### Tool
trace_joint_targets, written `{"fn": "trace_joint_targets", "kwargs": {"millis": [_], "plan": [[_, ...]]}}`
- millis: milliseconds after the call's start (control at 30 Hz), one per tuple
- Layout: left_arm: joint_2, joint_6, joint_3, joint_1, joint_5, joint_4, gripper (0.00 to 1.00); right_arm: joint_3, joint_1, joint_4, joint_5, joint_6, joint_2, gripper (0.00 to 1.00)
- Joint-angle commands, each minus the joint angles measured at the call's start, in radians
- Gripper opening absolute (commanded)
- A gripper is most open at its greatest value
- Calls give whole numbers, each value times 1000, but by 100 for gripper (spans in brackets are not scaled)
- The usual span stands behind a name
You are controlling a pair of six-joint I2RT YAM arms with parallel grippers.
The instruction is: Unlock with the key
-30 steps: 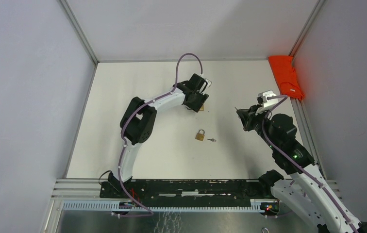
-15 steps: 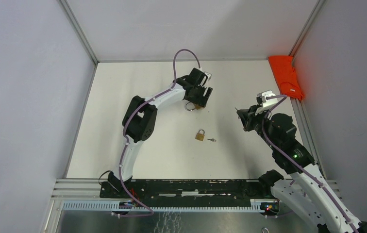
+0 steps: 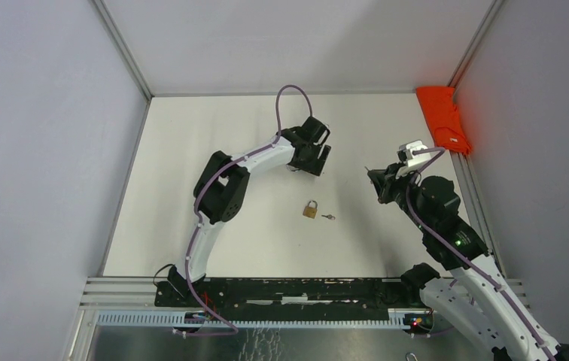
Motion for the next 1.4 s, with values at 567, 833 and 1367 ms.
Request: {"fn": "trace_joint_targets", "kwargs": {"millis": [567,833,1367], "plan": [[-54,-6,-52,104,-186,11,82,37,-3,33,-1,-4,-5,0],[-62,-16,-29,124,-50,21,81,26,-2,44,-8,0,3,0],[-59,-249,-57,125,61,95,91,22,-3,57,-30,-19,-1,0]]}}
